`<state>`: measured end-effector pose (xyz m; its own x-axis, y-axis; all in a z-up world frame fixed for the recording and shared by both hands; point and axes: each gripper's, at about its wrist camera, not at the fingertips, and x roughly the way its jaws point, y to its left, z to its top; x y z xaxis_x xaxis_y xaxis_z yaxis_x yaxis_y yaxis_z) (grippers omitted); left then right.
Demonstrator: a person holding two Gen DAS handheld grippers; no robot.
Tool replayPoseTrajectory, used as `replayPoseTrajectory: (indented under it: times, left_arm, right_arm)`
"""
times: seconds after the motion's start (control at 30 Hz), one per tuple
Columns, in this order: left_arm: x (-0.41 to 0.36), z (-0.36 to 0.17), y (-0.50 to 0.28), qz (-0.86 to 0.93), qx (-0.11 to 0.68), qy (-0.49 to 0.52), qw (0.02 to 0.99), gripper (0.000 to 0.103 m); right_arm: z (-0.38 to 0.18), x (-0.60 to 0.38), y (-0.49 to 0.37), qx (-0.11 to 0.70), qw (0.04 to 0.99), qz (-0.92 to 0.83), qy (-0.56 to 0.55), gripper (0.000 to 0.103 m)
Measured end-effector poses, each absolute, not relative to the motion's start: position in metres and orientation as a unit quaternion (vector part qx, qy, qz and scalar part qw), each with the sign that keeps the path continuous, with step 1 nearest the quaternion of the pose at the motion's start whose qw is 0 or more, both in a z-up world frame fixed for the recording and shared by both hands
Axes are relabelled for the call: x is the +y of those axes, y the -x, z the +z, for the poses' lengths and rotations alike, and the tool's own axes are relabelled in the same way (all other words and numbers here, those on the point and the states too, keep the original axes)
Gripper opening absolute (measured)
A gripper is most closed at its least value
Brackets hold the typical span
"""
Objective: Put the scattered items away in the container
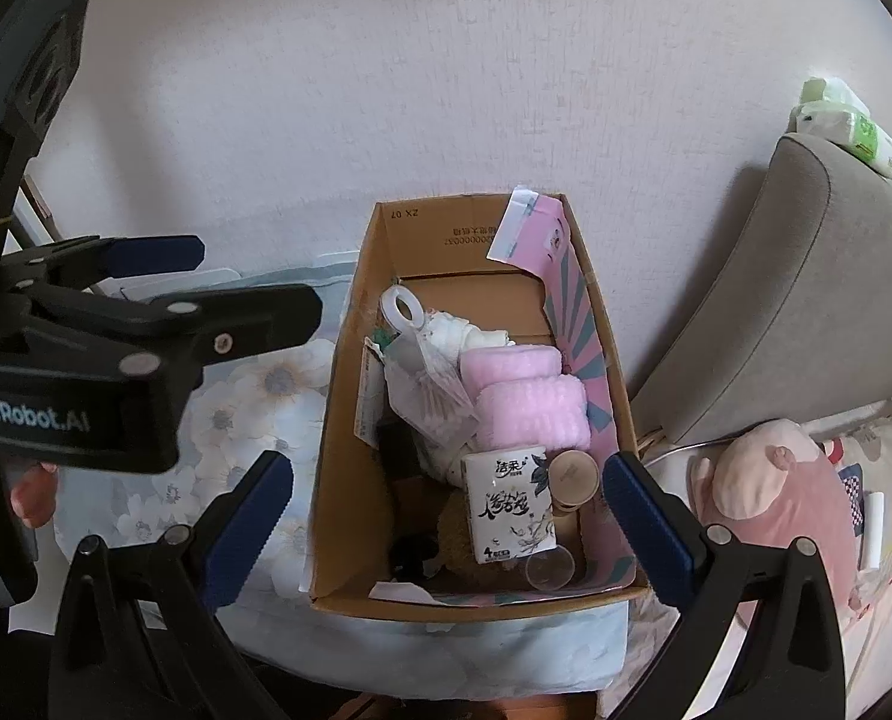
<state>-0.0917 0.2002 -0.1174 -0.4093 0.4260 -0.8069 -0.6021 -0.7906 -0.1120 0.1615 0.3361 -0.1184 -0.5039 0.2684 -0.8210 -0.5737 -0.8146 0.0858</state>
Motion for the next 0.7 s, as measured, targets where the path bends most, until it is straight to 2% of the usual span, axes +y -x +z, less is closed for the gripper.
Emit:
replayPoseTrajectory:
  times: [0.37,0.7]
  left_arm:
    - [0.181,-0.106,0.084,0.844,0.086,0.437,0.300,0.103]
    - [0.114,-0.060,0.081,0.879,0.049,0.420,0.221,0.103]
  right_arm:
    - [-0.112,0.323,-0.161,0.179,0.250,0.851,0.426,0.102]
    - [-0.069,0.308,-0.149,0.218,0.262,0.843,0.416,0.102]
